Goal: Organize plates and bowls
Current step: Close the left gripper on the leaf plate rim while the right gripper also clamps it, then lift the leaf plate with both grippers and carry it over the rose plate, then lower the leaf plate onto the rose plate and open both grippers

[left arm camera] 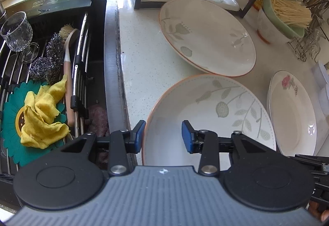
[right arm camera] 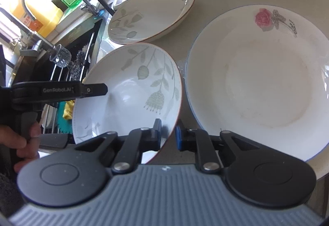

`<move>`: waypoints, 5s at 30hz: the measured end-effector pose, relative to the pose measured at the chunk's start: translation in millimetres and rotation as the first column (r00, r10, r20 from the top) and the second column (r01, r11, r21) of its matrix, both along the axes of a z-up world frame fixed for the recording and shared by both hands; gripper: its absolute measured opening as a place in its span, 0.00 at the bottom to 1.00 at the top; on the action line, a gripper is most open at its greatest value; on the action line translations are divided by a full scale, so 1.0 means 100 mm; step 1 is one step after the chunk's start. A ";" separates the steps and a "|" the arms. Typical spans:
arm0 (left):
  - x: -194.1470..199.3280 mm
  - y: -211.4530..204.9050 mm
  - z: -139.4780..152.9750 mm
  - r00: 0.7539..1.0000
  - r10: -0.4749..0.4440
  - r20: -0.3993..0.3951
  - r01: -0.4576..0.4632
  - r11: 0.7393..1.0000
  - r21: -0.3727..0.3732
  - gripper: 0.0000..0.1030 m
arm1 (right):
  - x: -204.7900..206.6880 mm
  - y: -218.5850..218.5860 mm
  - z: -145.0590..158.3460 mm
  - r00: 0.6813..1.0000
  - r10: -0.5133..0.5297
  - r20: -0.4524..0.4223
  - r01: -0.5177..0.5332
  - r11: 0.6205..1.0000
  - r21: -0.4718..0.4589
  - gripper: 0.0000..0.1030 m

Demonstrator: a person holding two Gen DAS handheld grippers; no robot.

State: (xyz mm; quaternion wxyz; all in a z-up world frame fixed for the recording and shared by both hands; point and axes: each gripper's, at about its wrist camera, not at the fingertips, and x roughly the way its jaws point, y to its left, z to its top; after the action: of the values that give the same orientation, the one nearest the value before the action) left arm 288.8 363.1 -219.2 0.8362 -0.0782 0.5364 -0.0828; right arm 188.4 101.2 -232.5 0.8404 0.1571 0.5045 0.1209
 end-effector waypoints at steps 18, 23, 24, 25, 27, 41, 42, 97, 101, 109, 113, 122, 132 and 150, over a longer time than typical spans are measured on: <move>-0.04 0.15 0.45 0.999 0.018 -0.035 -0.024 0.984 -0.177 0.44 | 0.11 -0.25 0.42 0.998 0.059 0.008 -0.060 0.991 0.117 0.17; 0.03 -0.06 0.58 1.000 -0.002 -0.022 -0.003 0.975 -0.222 0.44 | 0.10 -0.46 0.52 0.999 0.024 0.046 -0.029 0.993 0.110 0.17; 0.04 -0.13 0.60 1.000 -0.009 -0.021 0.004 0.974 -0.226 0.44 | 0.10 -0.52 0.54 0.999 0.015 0.052 -0.021 0.994 0.107 0.17; 0.06 -0.20 0.60 1.000 -0.015 -0.023 0.009 0.973 -0.231 0.44 | 0.11 -0.57 0.55 0.998 0.006 0.056 -0.011 0.994 0.105 0.17; 0.10 -0.33 0.61 0.999 -0.028 -0.026 0.021 0.971 -0.238 0.44 | 0.12 -0.69 0.58 0.998 -0.015 0.066 0.008 0.995 0.103 0.17; 0.37 -1.05 0.42 0.995 -0.051 -0.086 0.034 0.981 -0.189 0.44 | 0.21 -1.33 0.38 0.997 -0.054 0.047 0.051 0.997 0.065 0.17; 0.37 -1.08 0.42 0.995 -0.050 -0.086 0.034 0.982 -0.184 0.44 | 0.21 -1.36 0.37 0.998 -0.054 0.044 0.051 0.997 0.065 0.17; -0.17 -1.85 0.94 0.997 0.053 0.055 -0.054 0.998 0.012 0.43 | 0.22 -1.78 0.48 0.984 -0.024 0.174 0.056 0.982 -0.179 0.18; -0.28 -1.88 1.13 0.992 0.071 0.101 -0.070 0.997 -0.011 0.43 | 0.18 -1.85 0.63 0.976 -0.023 0.216 0.058 0.985 -0.160 0.18; -0.53 -2.11 1.52 0.979 0.074 0.189 -0.072 0.997 -0.015 0.43 | -0.04 -2.01 1.09 0.943 -0.003 0.333 0.041 0.993 -0.108 0.19; -0.65 -2.25 1.66 0.971 0.068 0.229 -0.072 0.997 0.009 0.44 | -0.18 -2.09 1.28 0.922 0.021 0.386 0.021 0.994 -0.103 0.19; -0.88 -2.48 1.76 0.963 0.069 0.260 -0.079 0.996 0.029 0.44 | -0.46 -2.25 1.52 0.883 0.053 0.467 -0.004 0.994 -0.105 0.19; -1.17 -2.71 1.86 0.954 0.087 0.286 -0.100 0.995 0.031 0.44 | -0.72 -2.48 1.59 0.870 0.068 0.488 -0.027 0.995 -0.091 0.19; -1.70 -2.98 1.86 0.940 0.166 0.297 -0.180 0.983 0.021 0.48 | -1.13 -2.80 1.61 0.841 0.168 0.515 -0.106 0.983 -0.147 0.19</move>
State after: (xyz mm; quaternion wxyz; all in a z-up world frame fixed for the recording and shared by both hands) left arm 118.8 65.4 -33.7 0.9123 -0.0919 0.3991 -0.0068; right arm 75.9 -179.0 -71.3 0.9427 0.0339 0.2718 0.1903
